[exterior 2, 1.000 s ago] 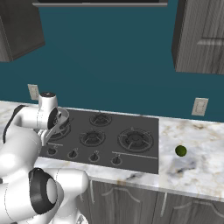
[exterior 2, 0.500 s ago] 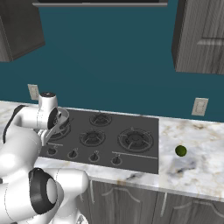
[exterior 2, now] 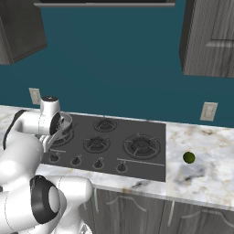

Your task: Turn on the burner for the pot on the stove. Wait thirty seconds for the pot to heat up. Then add the lime to the pot.

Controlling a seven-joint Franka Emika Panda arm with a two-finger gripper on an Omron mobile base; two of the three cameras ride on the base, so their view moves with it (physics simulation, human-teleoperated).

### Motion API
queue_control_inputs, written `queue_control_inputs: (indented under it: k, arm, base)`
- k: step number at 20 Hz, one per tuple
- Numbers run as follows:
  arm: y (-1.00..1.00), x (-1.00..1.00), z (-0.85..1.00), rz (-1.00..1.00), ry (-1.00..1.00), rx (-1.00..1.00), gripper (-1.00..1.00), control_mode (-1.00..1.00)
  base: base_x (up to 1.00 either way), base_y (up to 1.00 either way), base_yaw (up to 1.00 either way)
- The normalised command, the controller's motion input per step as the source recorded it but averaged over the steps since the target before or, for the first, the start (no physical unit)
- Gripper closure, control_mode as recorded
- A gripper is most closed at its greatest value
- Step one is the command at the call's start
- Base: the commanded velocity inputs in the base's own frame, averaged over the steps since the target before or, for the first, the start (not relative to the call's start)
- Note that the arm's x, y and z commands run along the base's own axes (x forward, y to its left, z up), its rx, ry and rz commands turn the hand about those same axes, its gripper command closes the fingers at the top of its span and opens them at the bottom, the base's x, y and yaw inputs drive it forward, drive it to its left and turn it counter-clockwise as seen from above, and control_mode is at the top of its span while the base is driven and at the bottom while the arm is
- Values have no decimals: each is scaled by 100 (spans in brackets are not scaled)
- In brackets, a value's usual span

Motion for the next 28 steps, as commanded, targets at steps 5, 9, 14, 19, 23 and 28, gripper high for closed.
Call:
queue_control_inputs:
  k: [5,9,14,19,23,28]
  arm:
    - [0,0,0,0,0,0,-100,-100]
    - [0,0,0,0,0,0,-100,-100]
    - [0,0,0,0,0,0,-100,-100]
    - [0,0,0,0,0,0,-100,-100]
    - [0,0,0,0,0,0,-100,-100]
    - [0,0,0,0,0,0,-100,-100]
  base:
    - [0,0,0]
    - [0,0,0]
    - [0,0,0]
    - [0,0,0]
    - [0,0,0]
    - [0,0,0]
